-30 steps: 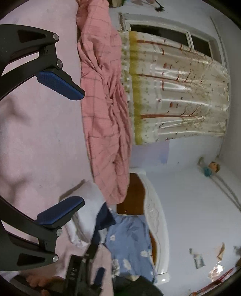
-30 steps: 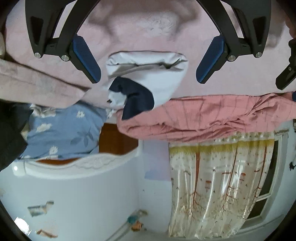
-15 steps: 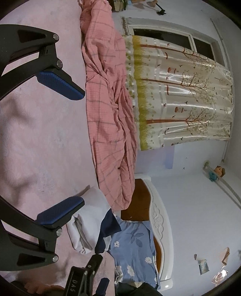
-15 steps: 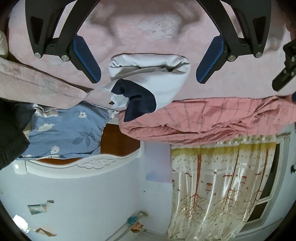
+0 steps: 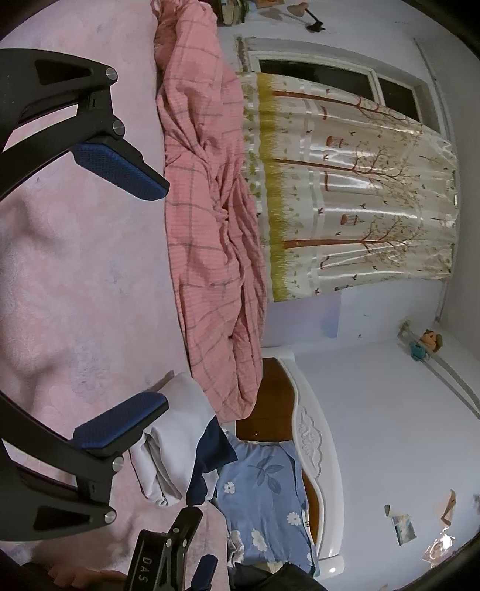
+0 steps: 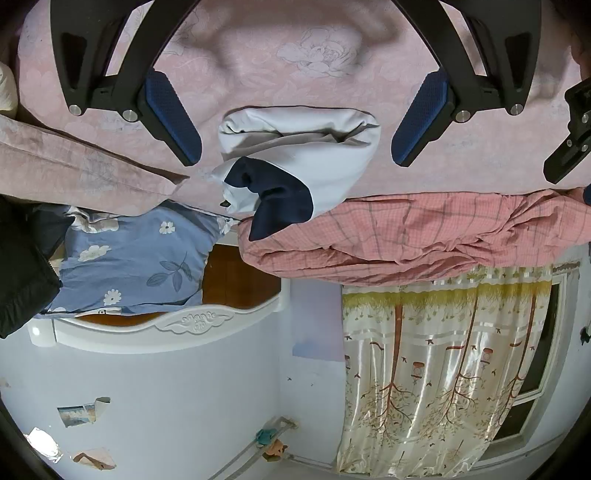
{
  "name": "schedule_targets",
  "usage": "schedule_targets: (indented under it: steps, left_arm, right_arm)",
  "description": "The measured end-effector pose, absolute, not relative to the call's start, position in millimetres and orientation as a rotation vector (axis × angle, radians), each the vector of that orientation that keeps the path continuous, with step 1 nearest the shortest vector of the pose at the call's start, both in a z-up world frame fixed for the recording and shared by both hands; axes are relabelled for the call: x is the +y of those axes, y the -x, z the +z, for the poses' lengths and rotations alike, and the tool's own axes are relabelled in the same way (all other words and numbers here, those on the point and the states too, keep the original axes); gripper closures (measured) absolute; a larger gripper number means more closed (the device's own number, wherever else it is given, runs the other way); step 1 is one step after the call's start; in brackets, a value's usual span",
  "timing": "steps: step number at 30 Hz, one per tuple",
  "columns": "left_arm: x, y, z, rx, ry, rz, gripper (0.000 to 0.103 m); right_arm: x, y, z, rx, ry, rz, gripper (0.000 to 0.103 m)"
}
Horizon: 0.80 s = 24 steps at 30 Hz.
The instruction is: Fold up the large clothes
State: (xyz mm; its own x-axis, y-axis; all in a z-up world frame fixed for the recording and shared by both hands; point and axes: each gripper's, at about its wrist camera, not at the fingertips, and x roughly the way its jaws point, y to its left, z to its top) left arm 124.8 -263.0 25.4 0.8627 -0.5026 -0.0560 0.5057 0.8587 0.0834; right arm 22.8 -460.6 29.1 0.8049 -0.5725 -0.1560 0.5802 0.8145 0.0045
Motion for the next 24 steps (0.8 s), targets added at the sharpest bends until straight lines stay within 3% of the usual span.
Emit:
schedule_targets:
  steps: [24]
  left_arm:
    - [-258.8, -124.7, 27.9, 0.018, -0.091, -0.503, 0.0]
  right_arm:
    - [-466.0, -26.2, 31.5, 0.154, -0.035, -0.612, 0.0]
